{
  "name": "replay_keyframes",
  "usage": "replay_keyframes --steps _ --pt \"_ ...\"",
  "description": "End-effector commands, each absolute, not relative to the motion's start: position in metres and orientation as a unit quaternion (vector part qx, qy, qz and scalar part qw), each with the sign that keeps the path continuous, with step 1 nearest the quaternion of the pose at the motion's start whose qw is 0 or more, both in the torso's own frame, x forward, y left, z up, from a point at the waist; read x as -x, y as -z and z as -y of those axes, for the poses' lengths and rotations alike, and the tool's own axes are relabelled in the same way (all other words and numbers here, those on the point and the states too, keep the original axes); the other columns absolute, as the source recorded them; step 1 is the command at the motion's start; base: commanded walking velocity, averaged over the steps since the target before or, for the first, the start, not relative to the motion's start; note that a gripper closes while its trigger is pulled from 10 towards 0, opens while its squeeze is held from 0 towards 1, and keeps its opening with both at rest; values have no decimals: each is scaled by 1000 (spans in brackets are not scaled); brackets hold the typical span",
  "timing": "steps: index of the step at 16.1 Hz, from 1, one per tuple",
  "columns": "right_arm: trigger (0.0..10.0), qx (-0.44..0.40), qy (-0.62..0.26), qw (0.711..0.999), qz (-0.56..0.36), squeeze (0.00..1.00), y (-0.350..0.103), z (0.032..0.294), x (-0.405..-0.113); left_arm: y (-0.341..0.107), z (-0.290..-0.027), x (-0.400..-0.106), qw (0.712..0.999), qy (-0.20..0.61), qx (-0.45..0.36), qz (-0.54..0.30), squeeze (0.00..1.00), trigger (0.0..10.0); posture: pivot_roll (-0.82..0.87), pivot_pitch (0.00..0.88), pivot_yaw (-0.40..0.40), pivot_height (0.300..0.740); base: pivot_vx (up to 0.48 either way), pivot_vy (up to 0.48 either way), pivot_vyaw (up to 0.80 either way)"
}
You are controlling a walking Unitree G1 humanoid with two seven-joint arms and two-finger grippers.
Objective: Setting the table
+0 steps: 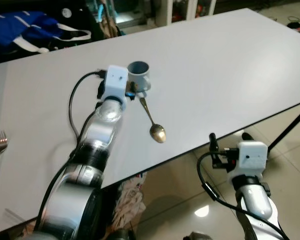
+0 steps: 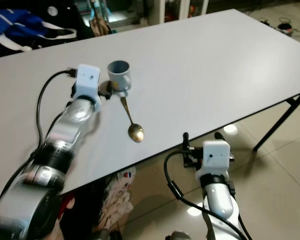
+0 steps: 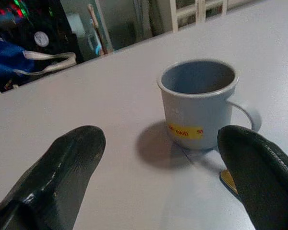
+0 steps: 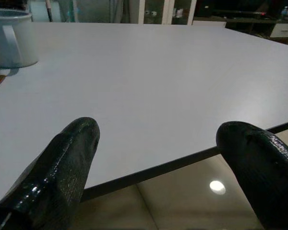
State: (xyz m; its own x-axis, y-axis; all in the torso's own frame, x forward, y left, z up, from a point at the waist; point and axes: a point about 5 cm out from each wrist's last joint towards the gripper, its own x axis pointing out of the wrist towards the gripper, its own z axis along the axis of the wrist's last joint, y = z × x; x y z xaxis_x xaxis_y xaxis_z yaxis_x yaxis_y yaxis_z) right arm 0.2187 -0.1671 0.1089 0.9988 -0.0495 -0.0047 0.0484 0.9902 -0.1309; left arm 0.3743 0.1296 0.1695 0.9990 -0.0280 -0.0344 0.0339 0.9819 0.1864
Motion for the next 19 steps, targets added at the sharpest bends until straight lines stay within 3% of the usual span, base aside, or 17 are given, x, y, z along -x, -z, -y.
replay_keyframes --steps 1,4,8,10,13,19 --pt "10000 61 24 998 -7 0 -107 167 -219 -179 -134 -372 995 22 -93 2 0 10000 -213 21 59 727 0 0 0" --pt "10000 60 27 998 -8 0 -106 170 -221 -175 -147 -337 994 53 -87 40 0 10000 -187 21 63 727 0 0 0" --pt "10000 55 39 998 -12 0 -103 176 -227 -138 -149 -293 990 110 -87 -10 0 10000 -164 0 61 727 0 0 753" --pt "10000 52 39 998 -9 0 -103 175 -231 -131 -144 -290 991 107 -80 -25 0 10000 -154 0 58 727 0 0 709" --pt "10000 52 36 998 -8 0 -102 173 -235 -130 -136 -287 992 95 -71 -34 0 10000 -157 0 54 727 0 -463 0" --pt "10000 58 31 998 -9 0 -101 173 -228 -127 -143 -294 995 45 -79 -52 0 10000 -184 2 47 727 42 -436 0"
